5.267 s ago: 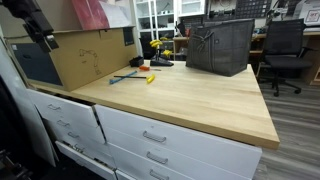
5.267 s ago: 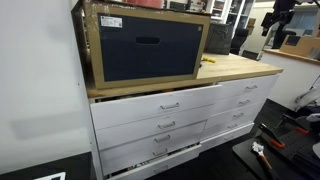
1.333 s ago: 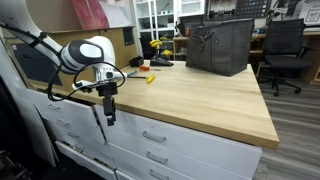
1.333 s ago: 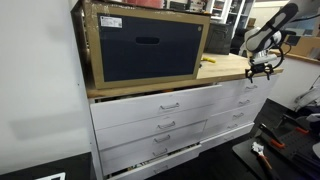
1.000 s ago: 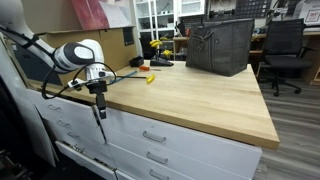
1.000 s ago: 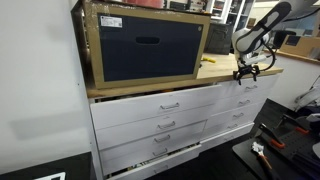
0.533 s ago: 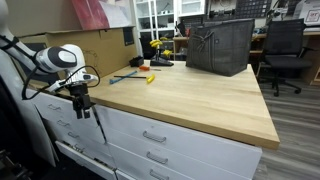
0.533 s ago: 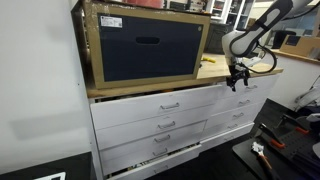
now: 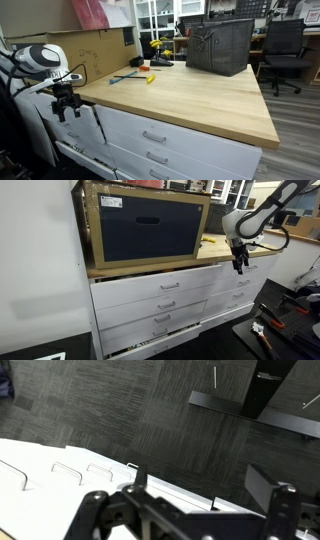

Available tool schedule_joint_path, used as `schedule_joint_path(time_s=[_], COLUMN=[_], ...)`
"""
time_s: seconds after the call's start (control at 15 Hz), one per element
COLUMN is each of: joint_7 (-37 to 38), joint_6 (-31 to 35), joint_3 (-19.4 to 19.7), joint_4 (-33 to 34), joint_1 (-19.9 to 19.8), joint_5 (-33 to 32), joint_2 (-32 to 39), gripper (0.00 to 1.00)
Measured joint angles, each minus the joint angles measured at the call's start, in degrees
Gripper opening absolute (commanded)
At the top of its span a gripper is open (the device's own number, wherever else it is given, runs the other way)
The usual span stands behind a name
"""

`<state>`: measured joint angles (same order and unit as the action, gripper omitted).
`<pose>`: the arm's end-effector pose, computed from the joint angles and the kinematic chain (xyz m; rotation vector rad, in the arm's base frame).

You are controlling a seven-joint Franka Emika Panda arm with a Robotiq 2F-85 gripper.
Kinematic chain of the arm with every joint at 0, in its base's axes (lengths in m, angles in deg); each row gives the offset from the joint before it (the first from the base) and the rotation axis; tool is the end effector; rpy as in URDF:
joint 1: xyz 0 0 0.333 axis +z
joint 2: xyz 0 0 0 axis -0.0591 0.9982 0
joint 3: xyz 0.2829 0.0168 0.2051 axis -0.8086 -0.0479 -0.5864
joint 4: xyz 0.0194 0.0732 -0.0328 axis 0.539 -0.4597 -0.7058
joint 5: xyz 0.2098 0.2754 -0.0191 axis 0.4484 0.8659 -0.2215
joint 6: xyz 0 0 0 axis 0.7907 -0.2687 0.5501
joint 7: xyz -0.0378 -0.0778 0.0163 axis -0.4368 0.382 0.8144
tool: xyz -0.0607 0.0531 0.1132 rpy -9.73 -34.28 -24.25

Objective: Push in the left first and top drawers and the right first top drawer

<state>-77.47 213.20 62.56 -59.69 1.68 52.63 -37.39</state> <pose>0.4465 -0.0047 0.2326 2.6858 0.3967 -0.5381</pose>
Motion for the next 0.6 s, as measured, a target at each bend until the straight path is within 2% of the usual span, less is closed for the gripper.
schedule_joint_path(time_s=[0.33,0.6], joint_7=[-2.3,-3.1], joint_6=[0.0,-0.1], joint_3=[-1.8,-3.1], joint_4=[-5.0,-5.4], joint_1=[1.2,2.2], joint_5=[-10.6,-20.6], joint_2=[-0.9,0.1], gripper=[1.00,1.00])
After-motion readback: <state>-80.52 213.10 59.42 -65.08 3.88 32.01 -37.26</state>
